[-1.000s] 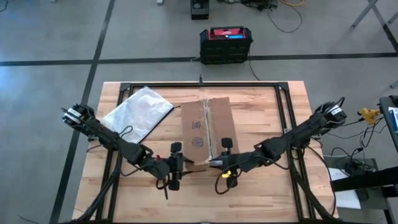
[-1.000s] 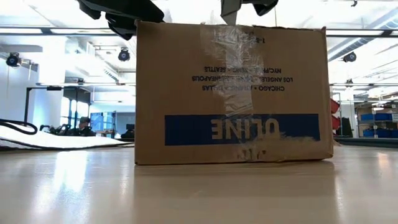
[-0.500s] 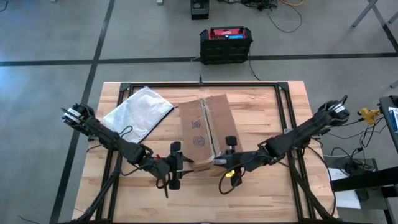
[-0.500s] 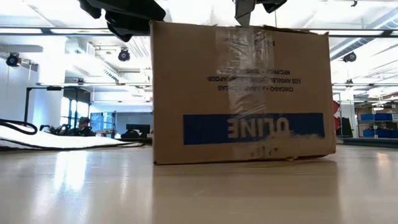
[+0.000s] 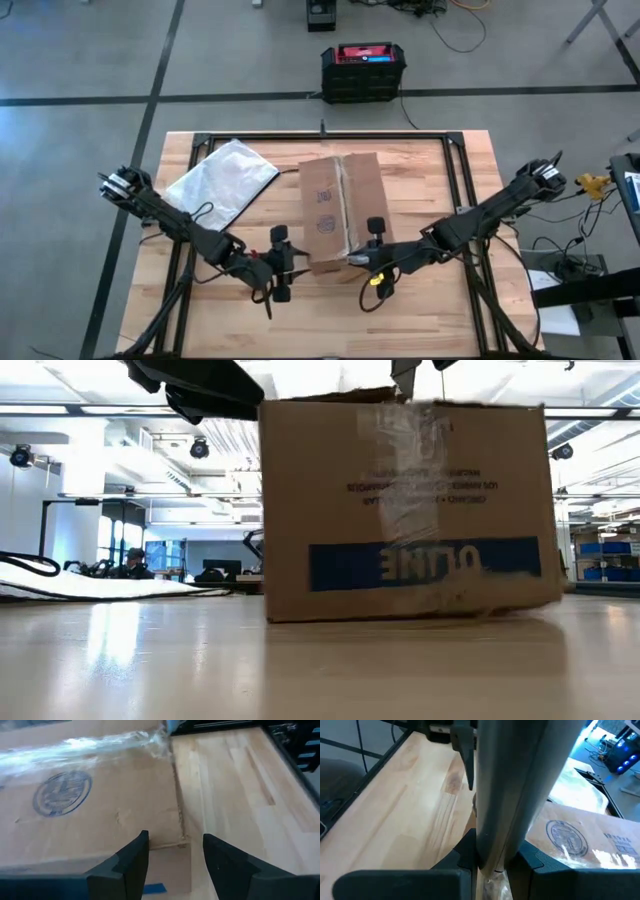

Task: Unpack boxes
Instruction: Open the cardboard box using knife

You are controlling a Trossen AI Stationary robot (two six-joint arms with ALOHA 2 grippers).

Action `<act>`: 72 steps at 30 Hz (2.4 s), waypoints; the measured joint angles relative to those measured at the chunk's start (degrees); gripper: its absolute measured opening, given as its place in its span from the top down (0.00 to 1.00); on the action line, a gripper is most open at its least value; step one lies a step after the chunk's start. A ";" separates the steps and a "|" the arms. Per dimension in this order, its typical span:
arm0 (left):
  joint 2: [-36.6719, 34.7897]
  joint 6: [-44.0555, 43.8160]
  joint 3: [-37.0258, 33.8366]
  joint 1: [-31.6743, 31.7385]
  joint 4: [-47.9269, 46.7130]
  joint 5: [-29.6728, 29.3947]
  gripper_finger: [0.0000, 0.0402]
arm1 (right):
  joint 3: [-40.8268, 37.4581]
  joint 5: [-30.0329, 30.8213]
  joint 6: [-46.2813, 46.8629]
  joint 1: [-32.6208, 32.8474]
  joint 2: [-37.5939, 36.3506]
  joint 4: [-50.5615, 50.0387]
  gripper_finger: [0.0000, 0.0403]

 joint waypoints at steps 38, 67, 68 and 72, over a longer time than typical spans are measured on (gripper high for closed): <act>-0.31 0.45 1.53 0.08 0.82 -0.48 0.53 | -0.02 2.65 -0.10 2.56 -2.96 -0.07 0.88; -0.36 0.45 1.58 0.08 0.82 -0.50 0.55 | -0.04 2.64 1.80 2.51 -3.34 -0.46 0.88; -0.37 0.45 1.58 0.08 0.82 -0.50 0.55 | -0.04 2.64 2.05 2.51 -3.34 -0.49 0.88; -0.38 0.45 1.58 0.09 0.82 -0.50 0.53 | -0.04 2.64 2.73 2.51 -3.34 -1.10 0.88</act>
